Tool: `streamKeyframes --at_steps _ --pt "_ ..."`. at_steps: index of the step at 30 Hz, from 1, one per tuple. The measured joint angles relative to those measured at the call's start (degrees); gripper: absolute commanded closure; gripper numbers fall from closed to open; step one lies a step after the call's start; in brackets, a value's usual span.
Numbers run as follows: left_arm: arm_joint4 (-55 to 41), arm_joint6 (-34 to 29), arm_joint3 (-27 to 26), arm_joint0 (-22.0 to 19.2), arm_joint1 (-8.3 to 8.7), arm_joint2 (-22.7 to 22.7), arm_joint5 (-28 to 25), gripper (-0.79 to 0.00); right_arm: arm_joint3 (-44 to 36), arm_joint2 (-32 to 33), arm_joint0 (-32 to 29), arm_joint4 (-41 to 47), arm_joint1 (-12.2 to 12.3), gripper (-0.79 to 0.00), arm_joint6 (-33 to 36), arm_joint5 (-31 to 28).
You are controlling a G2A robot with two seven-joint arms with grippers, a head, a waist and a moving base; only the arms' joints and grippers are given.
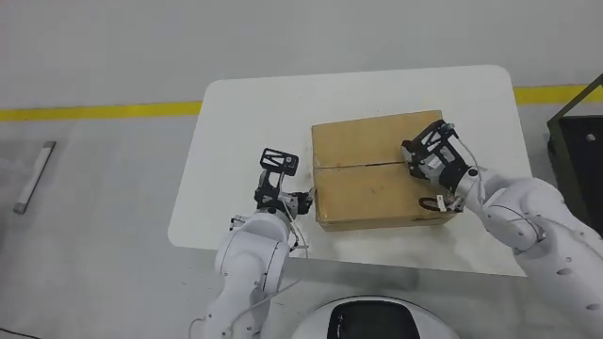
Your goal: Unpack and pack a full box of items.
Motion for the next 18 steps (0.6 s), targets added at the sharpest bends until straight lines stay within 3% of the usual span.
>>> streamKeyframes --at_steps 11,18 --pt "-1.0 1.2 -5.9 2.0 0.01 -2.2 2.9 -0.785 1.7 -0.9 0.4 1.1 -0.7 0.0 -1.2 1.4" --pt "-1.1 1.3 -6.0 2.1 0.0 -2.2 3.1 -0.785 1.8 -0.6 0.4 1.6 -1.0 0.0 -1.1 1.2"
